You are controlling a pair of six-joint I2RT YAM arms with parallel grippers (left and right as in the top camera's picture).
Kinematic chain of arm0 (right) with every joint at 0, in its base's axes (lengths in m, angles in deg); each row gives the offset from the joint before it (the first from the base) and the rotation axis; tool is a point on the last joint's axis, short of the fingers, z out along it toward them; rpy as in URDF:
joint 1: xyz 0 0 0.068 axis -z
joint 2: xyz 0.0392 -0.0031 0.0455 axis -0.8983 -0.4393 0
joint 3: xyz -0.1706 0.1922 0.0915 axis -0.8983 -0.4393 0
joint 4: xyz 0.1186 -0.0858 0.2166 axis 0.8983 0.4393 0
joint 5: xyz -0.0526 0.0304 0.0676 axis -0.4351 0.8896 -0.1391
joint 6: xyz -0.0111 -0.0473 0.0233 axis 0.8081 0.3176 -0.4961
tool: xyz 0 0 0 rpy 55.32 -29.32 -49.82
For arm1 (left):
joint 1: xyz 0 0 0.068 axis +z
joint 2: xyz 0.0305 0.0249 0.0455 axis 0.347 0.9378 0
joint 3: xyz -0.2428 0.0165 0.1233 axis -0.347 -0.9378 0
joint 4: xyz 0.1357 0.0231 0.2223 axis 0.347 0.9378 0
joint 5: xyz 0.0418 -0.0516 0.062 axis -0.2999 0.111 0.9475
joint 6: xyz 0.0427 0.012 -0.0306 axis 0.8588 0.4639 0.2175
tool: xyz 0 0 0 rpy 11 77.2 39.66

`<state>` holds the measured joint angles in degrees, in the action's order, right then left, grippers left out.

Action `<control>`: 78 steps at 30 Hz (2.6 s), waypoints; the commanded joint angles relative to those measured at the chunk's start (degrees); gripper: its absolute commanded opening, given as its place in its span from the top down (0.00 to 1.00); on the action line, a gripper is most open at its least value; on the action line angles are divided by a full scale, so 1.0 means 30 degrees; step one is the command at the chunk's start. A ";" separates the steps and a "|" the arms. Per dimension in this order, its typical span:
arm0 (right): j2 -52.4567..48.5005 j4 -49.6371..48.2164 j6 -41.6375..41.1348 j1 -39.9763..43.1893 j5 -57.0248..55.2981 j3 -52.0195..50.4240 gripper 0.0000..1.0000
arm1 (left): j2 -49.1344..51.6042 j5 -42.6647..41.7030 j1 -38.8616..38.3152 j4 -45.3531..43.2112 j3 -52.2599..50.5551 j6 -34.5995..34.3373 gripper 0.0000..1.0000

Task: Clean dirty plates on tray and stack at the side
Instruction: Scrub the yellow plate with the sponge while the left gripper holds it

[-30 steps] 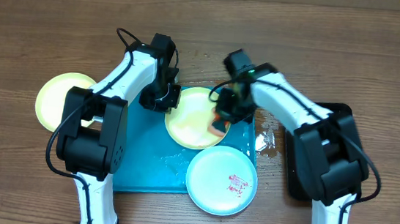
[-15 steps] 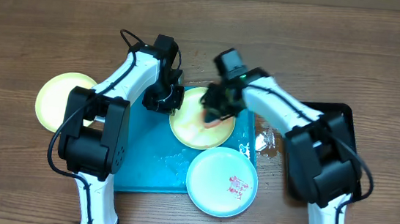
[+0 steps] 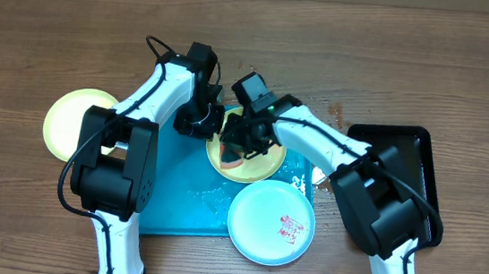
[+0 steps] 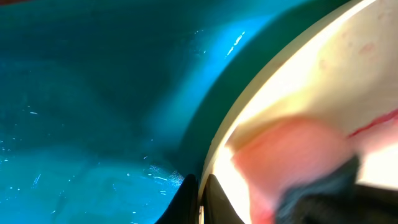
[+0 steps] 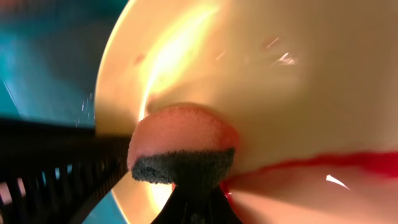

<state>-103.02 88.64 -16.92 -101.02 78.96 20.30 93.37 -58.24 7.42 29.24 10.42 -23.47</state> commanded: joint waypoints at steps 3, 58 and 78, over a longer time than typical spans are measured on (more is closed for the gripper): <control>-0.0590 -0.0073 -0.0925 0.3053 -0.1530 -0.0313 0.96 | 0.0918 0.1260 0.0168 0.0095 -0.0321 -0.0066 0.96; -0.0699 0.3184 0.3140 0.5311 0.0109 -0.0313 0.96 | 0.0918 0.1180 0.0168 0.0029 -0.0321 -0.0211 0.95; -0.0954 0.3490 0.4867 0.2470 0.4058 -0.0313 0.96 | 0.0918 0.0321 0.0160 -0.0153 -0.0321 -0.0204 0.95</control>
<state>-103.57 100.93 -0.86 -89.50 88.34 20.70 93.48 -58.98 7.33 29.17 10.42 -23.47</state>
